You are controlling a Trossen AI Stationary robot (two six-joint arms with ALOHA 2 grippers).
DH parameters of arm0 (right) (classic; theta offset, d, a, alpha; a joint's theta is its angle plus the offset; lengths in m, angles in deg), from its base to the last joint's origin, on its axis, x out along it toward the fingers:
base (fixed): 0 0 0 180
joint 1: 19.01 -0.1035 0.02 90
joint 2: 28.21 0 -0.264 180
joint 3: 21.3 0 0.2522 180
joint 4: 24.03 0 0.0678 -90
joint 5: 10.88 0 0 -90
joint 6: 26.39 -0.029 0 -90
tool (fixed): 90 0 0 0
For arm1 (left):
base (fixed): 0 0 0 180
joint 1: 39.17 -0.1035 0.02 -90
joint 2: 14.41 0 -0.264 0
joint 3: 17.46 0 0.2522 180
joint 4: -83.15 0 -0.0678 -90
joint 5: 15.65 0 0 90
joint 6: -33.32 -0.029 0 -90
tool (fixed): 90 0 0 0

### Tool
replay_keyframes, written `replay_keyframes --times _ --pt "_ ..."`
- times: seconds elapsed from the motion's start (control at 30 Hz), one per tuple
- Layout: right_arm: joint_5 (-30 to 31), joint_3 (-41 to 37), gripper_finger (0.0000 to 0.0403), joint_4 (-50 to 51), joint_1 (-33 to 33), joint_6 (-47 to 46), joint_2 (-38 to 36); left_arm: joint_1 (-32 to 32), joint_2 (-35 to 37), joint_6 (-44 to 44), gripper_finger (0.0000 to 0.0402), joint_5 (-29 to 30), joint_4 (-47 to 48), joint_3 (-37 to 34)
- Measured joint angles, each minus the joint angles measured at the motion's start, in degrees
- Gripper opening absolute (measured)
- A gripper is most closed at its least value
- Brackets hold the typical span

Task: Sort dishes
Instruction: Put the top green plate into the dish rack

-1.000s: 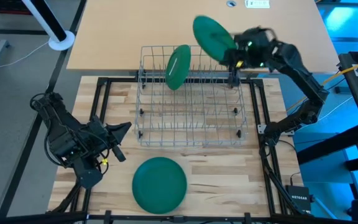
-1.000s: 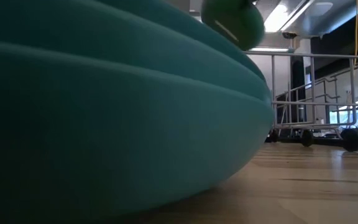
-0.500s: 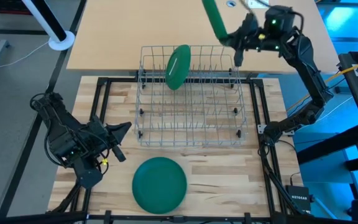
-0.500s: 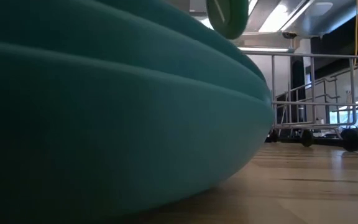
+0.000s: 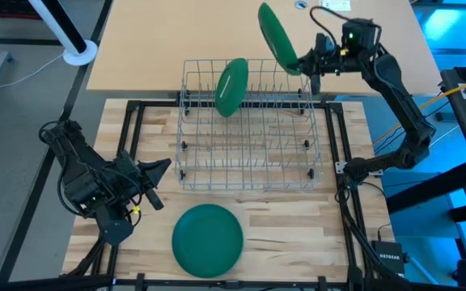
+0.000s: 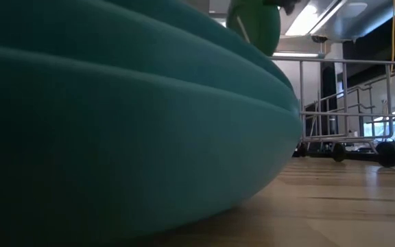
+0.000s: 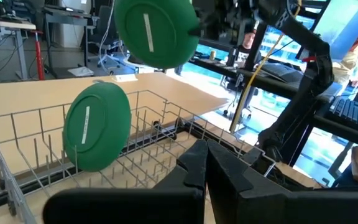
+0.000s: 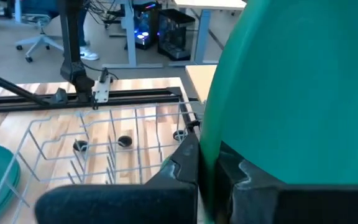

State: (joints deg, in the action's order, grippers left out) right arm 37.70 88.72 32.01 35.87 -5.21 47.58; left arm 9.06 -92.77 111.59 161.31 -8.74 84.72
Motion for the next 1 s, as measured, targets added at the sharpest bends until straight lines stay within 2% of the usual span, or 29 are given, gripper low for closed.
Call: replay_keyframes --times 0.27,0.37,0.47,0.63,0.73,0.9,1.0 --pt "-6.80 -25.07 0.0012 -22.56 6.19 -6.96 -12.33 0.00 0.01 1.22 0.0000 0.00 0.00 0.00" --pt "-7.33 -35.68 0.0012 -34.22 7.21 -13.10 -16.27 0.00 0.01 1.28 0.0000 0.00 0.00 0.00" --pt "-7.09 -46.33 0.0012 -50.23 7.05 -21.90 -19.03 -0.04 0.01 1.27 0.0000 0.02 0.00 0.00" --pt "-2.99 -61.88 0.0012 -78.56 6.99 -37.88 -19.15 -1.31 0.01 1.50 0.0000 0.02 -0.04 0.00" --pt "1.48 -68.20 0.0012 -91.19 7.03 -44.25 -19.23 -2.55 0.01 1.49 0.0000 0.02 -0.04 0.00" --pt "5.95 -75.06 0.0012 -103.60 6.94 -49.95 -19.16 -4.43 0.01 1.26 0.0000 0.02 -0.01 0.00" --pt "8.73 -77.21 0.0012 -106.00 6.74 -50.80 -19.24 -5.52 0.01 1.24 0.0000 0.00 0.00 0.00"
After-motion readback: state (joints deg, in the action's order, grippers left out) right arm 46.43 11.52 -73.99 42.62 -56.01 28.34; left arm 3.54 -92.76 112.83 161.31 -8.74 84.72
